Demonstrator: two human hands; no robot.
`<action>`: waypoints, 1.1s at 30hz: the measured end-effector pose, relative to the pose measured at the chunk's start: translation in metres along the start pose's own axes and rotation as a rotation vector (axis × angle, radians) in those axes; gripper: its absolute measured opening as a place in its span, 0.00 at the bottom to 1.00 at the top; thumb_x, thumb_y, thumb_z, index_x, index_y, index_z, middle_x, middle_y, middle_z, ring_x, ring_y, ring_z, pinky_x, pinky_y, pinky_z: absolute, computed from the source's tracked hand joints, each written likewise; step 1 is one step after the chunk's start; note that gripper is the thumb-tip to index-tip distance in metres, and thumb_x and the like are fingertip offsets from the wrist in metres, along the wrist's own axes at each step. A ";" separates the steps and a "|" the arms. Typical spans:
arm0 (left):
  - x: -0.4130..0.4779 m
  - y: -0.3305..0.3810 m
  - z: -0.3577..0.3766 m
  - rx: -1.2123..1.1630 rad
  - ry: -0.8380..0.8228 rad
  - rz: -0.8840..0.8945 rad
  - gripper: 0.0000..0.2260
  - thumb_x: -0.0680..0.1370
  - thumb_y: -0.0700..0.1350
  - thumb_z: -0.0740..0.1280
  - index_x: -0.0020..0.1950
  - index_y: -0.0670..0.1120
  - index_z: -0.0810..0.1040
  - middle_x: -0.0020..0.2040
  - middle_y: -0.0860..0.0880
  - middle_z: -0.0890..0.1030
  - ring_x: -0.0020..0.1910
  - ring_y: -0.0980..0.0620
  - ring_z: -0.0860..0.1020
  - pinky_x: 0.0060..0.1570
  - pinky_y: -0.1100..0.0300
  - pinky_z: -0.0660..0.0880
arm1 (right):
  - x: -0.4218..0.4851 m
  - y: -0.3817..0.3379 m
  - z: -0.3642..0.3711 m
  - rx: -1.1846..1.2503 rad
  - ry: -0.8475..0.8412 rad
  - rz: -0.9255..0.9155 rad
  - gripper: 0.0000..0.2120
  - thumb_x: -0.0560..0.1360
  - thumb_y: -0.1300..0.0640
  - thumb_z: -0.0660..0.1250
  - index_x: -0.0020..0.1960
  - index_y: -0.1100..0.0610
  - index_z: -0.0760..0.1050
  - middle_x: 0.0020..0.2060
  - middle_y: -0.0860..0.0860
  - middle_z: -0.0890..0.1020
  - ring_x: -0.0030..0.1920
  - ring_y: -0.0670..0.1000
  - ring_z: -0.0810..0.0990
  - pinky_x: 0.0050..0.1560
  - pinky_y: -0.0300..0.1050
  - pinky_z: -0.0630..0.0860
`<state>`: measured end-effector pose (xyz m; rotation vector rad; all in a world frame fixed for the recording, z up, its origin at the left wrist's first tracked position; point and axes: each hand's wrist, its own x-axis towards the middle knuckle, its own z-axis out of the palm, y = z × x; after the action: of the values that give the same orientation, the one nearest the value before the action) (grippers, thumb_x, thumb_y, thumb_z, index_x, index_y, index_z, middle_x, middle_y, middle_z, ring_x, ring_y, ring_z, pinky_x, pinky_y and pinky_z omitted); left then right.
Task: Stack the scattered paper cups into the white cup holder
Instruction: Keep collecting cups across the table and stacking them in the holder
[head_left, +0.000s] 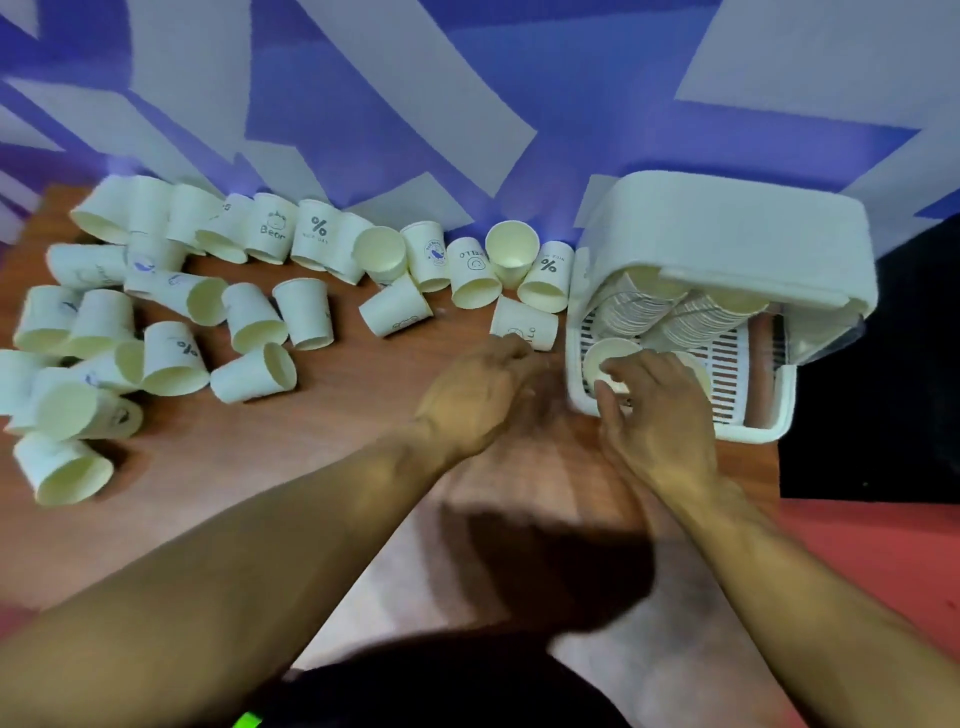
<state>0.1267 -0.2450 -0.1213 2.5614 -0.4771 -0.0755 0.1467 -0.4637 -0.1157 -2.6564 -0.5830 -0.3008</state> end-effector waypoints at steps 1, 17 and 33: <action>-0.014 -0.008 -0.009 0.002 0.031 -0.047 0.14 0.78 0.44 0.66 0.64 0.47 0.76 0.58 0.46 0.76 0.52 0.44 0.76 0.49 0.51 0.76 | 0.004 -0.015 0.001 0.022 0.004 -0.033 0.09 0.73 0.58 0.68 0.51 0.59 0.80 0.44 0.55 0.81 0.44 0.59 0.77 0.47 0.52 0.74; -0.282 -0.136 -0.094 0.169 0.342 -0.846 0.14 0.77 0.48 0.67 0.62 0.52 0.76 0.59 0.51 0.77 0.54 0.47 0.76 0.43 0.56 0.75 | 0.046 -0.275 0.091 0.160 -0.340 -0.347 0.13 0.74 0.54 0.68 0.57 0.55 0.78 0.50 0.51 0.80 0.51 0.52 0.77 0.48 0.49 0.76; -0.408 -0.256 -0.119 0.697 -0.143 -0.379 0.14 0.75 0.37 0.54 0.47 0.45 0.80 0.43 0.46 0.78 0.46 0.43 0.74 0.43 0.51 0.66 | 0.055 -0.473 0.196 0.132 -0.516 -0.754 0.13 0.68 0.60 0.72 0.52 0.59 0.79 0.52 0.55 0.79 0.54 0.57 0.77 0.48 0.51 0.77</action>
<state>-0.1556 0.1600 -0.1665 3.3219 -0.0514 -0.2696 0.0105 0.0333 -0.1157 -2.2682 -1.6947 0.2307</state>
